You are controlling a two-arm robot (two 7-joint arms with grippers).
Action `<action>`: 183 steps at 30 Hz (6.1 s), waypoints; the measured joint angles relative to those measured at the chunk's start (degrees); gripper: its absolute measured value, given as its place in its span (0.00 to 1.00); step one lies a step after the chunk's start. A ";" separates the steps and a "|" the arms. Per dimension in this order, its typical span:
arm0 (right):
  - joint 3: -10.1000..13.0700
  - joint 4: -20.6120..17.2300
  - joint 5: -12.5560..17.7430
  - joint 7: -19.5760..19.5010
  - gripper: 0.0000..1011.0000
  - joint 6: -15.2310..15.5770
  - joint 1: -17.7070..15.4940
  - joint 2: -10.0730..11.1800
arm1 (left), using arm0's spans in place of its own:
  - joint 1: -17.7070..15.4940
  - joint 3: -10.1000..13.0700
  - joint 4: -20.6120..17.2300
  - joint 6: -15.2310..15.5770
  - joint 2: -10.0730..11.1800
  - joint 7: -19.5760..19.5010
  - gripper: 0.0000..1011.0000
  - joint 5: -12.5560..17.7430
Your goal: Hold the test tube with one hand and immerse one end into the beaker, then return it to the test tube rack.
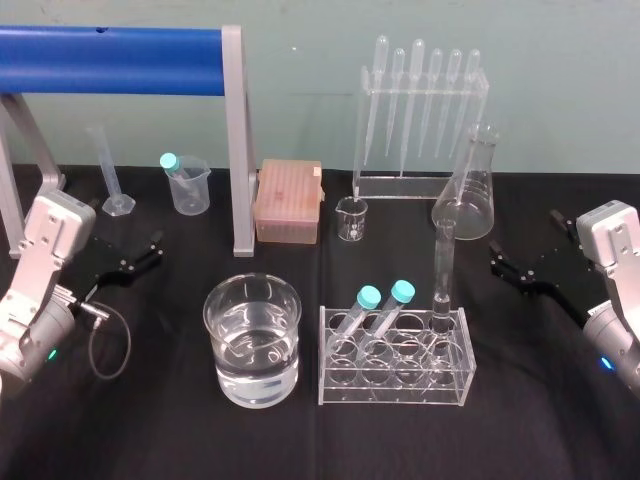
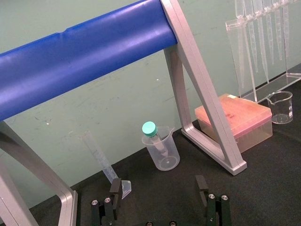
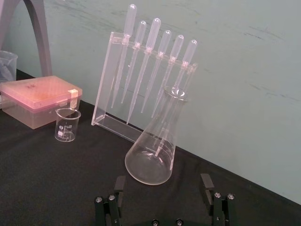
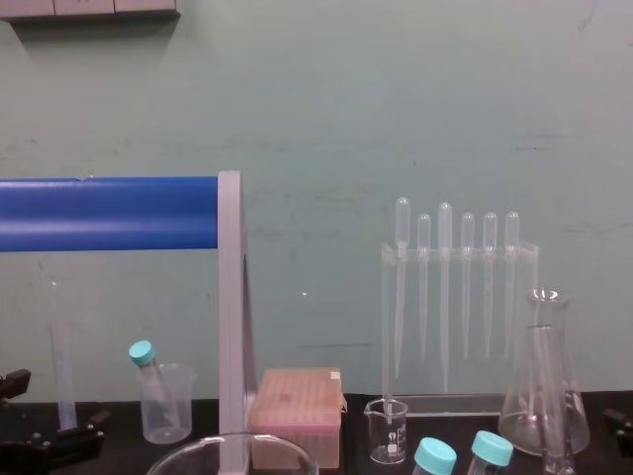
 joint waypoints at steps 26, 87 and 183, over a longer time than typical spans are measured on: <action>0.00 -0.01 -0.02 -0.06 0.99 0.01 0.00 0.00 | 0.00 0.01 0.00 0.00 0.00 0.00 0.99 0.00; 7.73 -7.82 21.81 35.18 0.99 -1.94 -2.28 1.37 | 0.00 0.00 0.00 0.00 0.00 0.00 0.99 0.00; 4.57 -2.76 19.50 37.39 0.25 3.03 1.43 -1.36 | 0.00 0.00 0.00 0.00 0.00 0.00 0.99 0.00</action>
